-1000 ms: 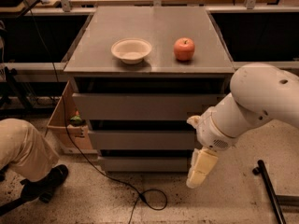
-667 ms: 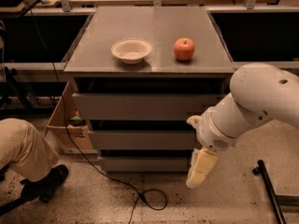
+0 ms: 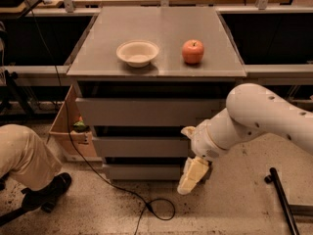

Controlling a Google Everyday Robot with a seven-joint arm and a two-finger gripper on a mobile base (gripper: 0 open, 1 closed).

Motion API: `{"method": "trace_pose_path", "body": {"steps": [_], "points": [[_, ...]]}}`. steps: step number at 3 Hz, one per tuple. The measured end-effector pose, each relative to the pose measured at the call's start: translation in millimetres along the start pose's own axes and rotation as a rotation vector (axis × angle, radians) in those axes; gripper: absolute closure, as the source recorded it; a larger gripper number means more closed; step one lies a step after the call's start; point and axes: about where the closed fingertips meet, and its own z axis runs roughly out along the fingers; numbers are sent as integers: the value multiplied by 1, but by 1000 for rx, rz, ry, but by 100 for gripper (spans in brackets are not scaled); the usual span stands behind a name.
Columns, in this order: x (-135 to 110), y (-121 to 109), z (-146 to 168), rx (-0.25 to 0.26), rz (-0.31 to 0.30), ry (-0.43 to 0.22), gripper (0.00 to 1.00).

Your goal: Open middle drawer

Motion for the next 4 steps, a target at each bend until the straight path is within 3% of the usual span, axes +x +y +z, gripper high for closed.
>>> {"method": "trace_pose_path", "body": {"steps": [2, 3, 4], "points": [[9, -37, 82, 6, 5, -129, 0], [25, -53, 129, 22, -6, -156, 0], [42, -65, 185, 4, 6, -186, 0]]}}
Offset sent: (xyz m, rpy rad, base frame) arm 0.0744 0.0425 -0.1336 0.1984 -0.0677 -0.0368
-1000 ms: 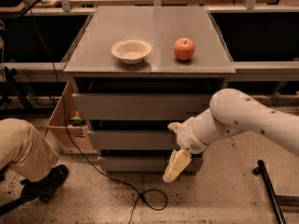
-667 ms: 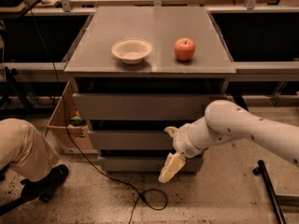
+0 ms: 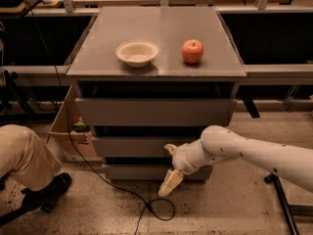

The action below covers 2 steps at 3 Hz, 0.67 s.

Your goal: Open middle drawer

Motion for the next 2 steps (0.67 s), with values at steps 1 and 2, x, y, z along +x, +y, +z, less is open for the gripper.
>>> {"method": "trace_pose_path", "body": {"steps": [1, 2], "points": [[0, 0, 0, 0, 0, 0, 0], [4, -7, 11, 30, 3, 22, 0]]}}
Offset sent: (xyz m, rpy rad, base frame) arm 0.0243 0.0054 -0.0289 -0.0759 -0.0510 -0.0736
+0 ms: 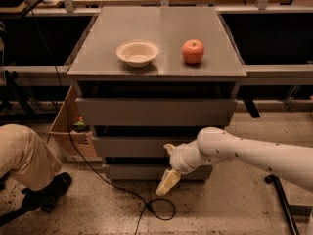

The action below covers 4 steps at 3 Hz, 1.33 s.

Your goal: Open middle drawer

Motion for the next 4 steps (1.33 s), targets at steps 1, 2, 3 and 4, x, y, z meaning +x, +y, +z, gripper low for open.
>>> {"method": "trace_pose_path", "body": {"steps": [1, 2, 3, 4], "points": [[7, -27, 24, 62, -10, 27, 0], [14, -57, 47, 122, -23, 34, 0], [16, -92, 75, 161, -47, 11, 0], [16, -112, 89, 176, -58, -4, 0]]}}
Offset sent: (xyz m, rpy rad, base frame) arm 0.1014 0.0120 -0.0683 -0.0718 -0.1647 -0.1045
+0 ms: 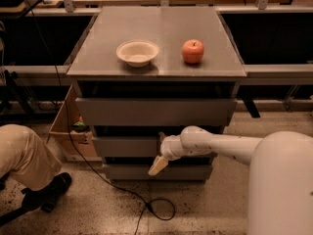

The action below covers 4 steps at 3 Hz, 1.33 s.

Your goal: Open middle drawer

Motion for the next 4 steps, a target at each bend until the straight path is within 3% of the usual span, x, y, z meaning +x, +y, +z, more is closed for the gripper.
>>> {"method": "trace_pose_path", "body": {"steps": [1, 2, 3, 4], "points": [[-5, -13, 4, 24, -16, -12, 0], [-3, -12, 15, 11, -18, -13, 16], [7, -1, 22, -17, -3, -7, 47], [7, -1, 22, -17, -3, -7, 70]]}}
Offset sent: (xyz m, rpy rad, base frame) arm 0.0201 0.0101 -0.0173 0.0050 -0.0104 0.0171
